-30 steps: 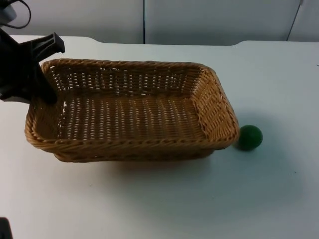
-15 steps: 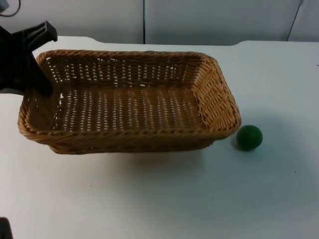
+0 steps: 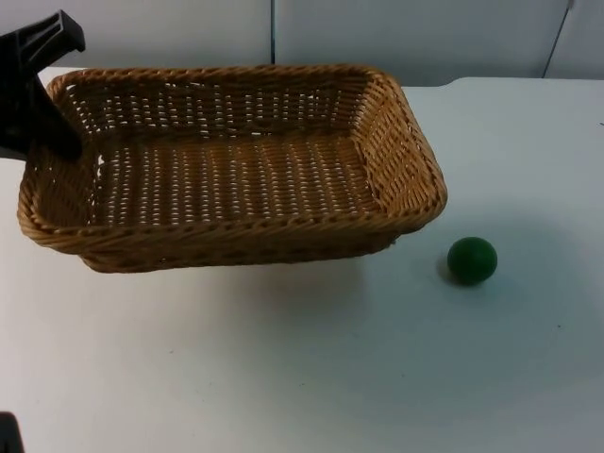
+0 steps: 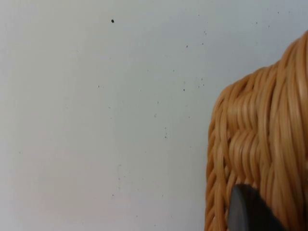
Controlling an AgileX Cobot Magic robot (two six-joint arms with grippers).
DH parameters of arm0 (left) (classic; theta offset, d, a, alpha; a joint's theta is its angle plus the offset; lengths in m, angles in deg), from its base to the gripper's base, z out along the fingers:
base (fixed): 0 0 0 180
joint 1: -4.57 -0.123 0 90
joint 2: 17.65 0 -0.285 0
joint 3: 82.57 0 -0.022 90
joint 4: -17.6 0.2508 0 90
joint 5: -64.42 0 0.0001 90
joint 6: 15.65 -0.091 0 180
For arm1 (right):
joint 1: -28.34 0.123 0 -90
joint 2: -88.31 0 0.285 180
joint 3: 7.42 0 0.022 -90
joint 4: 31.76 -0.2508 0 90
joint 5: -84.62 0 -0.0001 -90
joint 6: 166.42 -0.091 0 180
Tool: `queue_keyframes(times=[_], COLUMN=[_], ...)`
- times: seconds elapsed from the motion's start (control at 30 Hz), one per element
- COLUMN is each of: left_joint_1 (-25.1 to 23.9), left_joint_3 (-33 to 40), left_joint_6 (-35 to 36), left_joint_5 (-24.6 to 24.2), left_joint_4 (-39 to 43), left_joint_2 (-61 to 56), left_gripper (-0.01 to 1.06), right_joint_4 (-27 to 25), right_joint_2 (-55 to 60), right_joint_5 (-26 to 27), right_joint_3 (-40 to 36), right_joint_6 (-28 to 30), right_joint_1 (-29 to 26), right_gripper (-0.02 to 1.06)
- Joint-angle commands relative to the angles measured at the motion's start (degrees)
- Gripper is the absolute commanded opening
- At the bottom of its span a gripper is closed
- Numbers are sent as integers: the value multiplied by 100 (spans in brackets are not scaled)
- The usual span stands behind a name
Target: Pick up the basket with the left hand and place the ball into the basket with the right hand.
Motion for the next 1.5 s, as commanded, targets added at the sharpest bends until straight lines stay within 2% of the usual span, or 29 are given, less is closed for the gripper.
queue_keyframes(times=[0.0,0.6,0.93,1.27,1.37,1.47], left_joint_1=[-4,-4,-4,-4,-4,-4], left_joint_3=[-32,-32,-32,-32,-32,-32], left_joint_6=[27,27,27,27,27,27], left_joint_5=[8,78,113,121,121,135], left_joint_4=[-169,-169,-169,-169,-169,-169], left_joint_2=[-77,-77,-77,-77,-77,-77], left_gripper=[0,0,0,0,0,0], right_joint_4=[0,0,0,160,173,141], right_joint_2=[-25,-25,-25,-25,164,903], right_joint_5=[86,86,502,502,512,706], right_joint_3=[-22,-22,-22,-22,-22,-22], right_joint_6=[13,13,13,-165,-256,-270], right_joint_1=[20,20,20,20,20,20], right_gripper=[0,0,0,0,0,0])
